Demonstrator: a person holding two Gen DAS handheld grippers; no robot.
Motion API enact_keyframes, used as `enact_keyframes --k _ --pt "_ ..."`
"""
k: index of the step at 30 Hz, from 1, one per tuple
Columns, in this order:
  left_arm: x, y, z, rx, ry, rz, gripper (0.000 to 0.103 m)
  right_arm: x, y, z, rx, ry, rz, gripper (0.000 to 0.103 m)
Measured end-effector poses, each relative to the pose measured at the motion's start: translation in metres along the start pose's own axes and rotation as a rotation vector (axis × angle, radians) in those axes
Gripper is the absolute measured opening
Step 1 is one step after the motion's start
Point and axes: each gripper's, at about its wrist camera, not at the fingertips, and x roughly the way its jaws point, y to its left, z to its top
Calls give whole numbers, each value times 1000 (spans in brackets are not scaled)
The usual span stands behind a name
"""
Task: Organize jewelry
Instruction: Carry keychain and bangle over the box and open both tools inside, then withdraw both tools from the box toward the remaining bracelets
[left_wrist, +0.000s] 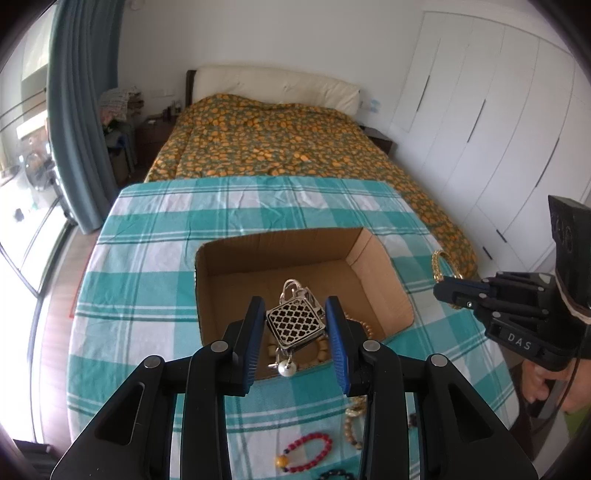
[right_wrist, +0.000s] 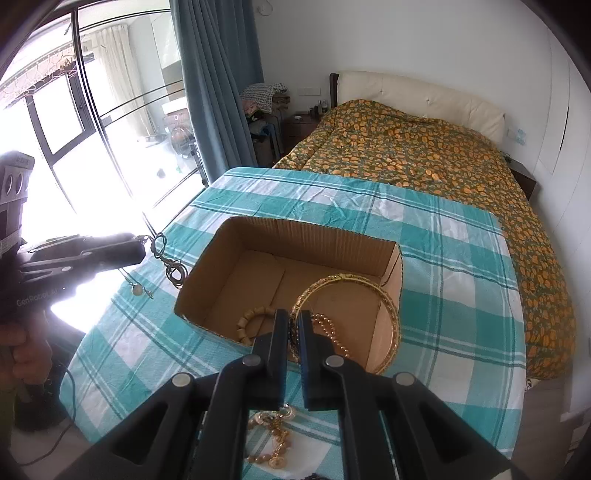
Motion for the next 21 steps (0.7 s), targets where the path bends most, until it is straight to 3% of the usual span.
enact_keyframes --k 7,12,13,14,15,17,21 --pt "69 3 6 2 82 37 33 83 -22 18 -11 109 -62 7" --pt "103 5 4 3 120 29 35 121 -29 21 -15 126 -103 10" --pt "107 6 3 -6 119 38 38 124 -29 21 -3 121 -95 17" --pt "110 8 2 -18 116 48 48 124 -30 21 14 107 -86 36" --pt "110 10 1 -33 110 53 53 122 -31 20 36 82 -75 44" --pt "105 15 -2 -58 94 58 65 115 -31 18 71 36 -42 47" --pt "89 18 -13 -47 82 81 68 92 -30 2 111 -40 2 47"
